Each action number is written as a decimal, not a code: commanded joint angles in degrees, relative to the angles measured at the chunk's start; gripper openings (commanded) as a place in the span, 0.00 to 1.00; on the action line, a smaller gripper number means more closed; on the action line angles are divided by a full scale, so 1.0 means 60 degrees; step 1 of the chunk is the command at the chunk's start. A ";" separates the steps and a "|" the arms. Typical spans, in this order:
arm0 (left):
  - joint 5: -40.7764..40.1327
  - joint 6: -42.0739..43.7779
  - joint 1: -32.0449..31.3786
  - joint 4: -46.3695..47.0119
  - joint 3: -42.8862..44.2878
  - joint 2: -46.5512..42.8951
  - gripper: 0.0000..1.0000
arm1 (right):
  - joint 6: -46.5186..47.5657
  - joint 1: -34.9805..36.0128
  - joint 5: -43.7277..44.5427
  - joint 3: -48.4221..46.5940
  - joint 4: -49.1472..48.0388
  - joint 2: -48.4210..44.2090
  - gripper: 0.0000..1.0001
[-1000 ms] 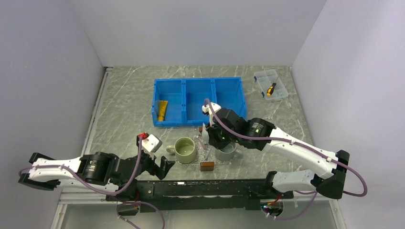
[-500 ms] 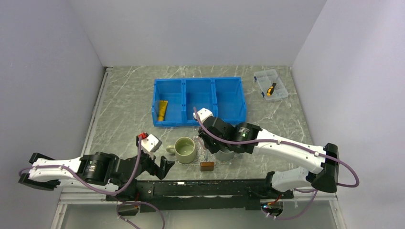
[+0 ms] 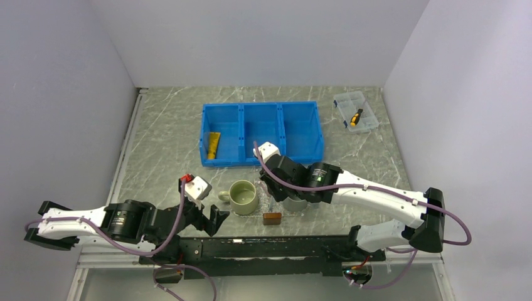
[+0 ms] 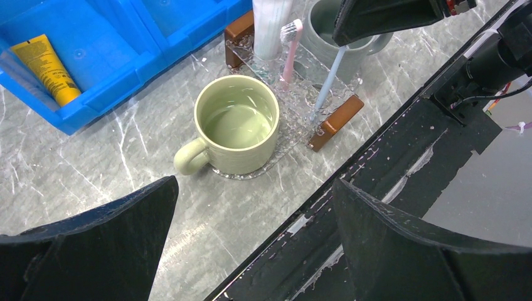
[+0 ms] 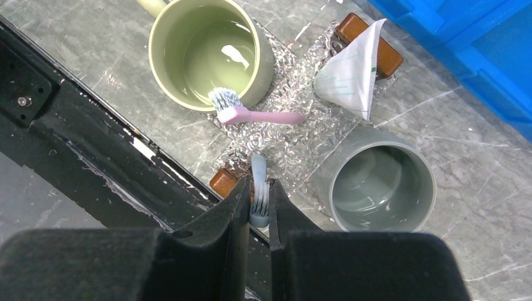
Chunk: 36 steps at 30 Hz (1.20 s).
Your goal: Prepare toiletry sets of a toothbrush and toothpaste on the tray
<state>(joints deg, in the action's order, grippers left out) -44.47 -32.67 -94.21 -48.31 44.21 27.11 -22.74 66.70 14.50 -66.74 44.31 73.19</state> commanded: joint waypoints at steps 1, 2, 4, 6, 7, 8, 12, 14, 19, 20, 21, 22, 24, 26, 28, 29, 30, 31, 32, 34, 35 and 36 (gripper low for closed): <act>-0.0220 -0.0134 -0.0069 0.0062 0.0026 -0.0038 0.99 | -0.0033 0.0042 0.0416 0.0044 0.0108 -0.0073 0.00; -0.0219 -0.0132 -0.0068 0.0059 0.0029 -0.0024 0.99 | -0.0033 0.0053 0.0424 0.0039 0.0145 -0.0082 0.00; -0.0216 -0.0125 -0.0062 0.0055 0.0055 0.0013 1.00 | -0.0029 0.0049 0.0425 0.0047 0.0179 -0.0079 0.00; -0.0240 -0.0120 -0.0068 0.0057 0.0071 0.0044 0.99 | -0.0031 0.0050 0.0411 0.0083 0.0165 -0.0067 0.00; -0.0249 -0.0109 -0.0064 0.0046 0.0086 0.0063 0.99 | -0.0031 0.0072 0.0421 0.0092 0.0183 -0.0056 0.00; -0.0241 -0.0108 -0.0071 0.0040 0.0096 0.0080 0.99 | -0.0045 0.0082 0.0455 0.0104 0.0211 -0.0042 0.00; -0.0248 -0.0104 -0.0073 0.0026 0.0117 0.0123 0.99 | -0.0048 0.0119 0.0616 0.0084 0.0371 -0.0018 0.00; -0.0246 -0.0107 -0.0062 0.0040 0.0118 0.0132 1.00 | -0.0048 0.0113 0.0692 0.0066 0.0431 -0.0084 0.00; -0.0249 -0.0035 -0.0066 0.0151 0.0132 0.0156 0.99 | -0.0031 0.0130 0.0758 0.0037 0.0514 -0.0201 0.00; -0.0257 -0.0014 -0.0060 0.0169 0.0132 0.0174 0.99 | -0.0040 0.0128 0.0774 0.0015 0.0543 -0.0186 0.00; -0.0249 -0.0003 -0.0070 0.0190 0.0140 0.0189 0.99 | -0.0047 0.0130 0.0765 0.0023 0.0545 -0.0177 0.00; -0.0248 0.0021 -0.0061 0.0194 0.0146 0.0195 0.99 | -0.0047 0.0132 0.0742 0.0029 0.0529 -0.0181 0.00; -0.0249 0.0026 -0.0061 0.0169 0.0174 0.0235 0.99 | -0.0061 0.0129 0.0753 0.0034 0.0535 -0.0179 0.00; -0.0247 0.0028 -0.0066 0.0145 0.0202 0.0266 1.00 | -0.0069 0.0132 0.0794 0.0015 0.0577 -0.0179 0.00; -0.0250 0.0039 -0.0066 0.0135 0.0213 0.0263 0.99 | -0.0077 0.0122 0.0827 -0.0003 0.0582 -0.0200 0.00; -0.0246 0.0033 -0.0062 0.0129 0.0218 0.0266 0.99 | -0.0064 0.0123 0.0783 -0.0005 0.0550 -0.0210 0.00; -0.0249 0.0025 -0.0065 0.0139 0.0220 0.0263 0.99 | -0.0062 0.0136 0.0744 0.0008 0.0518 -0.0202 0.00; -0.0256 0.0035 -0.0064 0.0142 0.0207 0.0266 0.99 | -0.0070 0.0131 0.0699 0.0026 0.0492 -0.0170 0.00; -0.0263 0.0026 -0.0067 0.0157 0.0206 0.0254 0.99 | -0.0083 0.0130 0.0679 0.0052 0.0478 -0.0123 0.00; -0.0244 0.0030 -0.0060 0.0176 0.0192 0.0243 0.99 | -0.0116 0.0135 0.0661 0.0128 0.0387 -0.0067 0.00; -0.0249 0.0019 -0.0073 0.0175 0.0184 0.0229 0.99 | -0.0133 0.0134 0.0650 0.0174 0.0331 -0.0056 0.00; -0.0250 -0.0002 -0.0072 0.0163 0.0177 0.0227 0.99 | -0.0159 0.0134 0.0645 0.0224 0.0277 -0.0033 0.00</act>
<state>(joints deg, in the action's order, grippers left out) -44.56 -32.60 -94.21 -48.27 44.21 28.36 -23.62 67.29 16.49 -66.72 45.28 73.06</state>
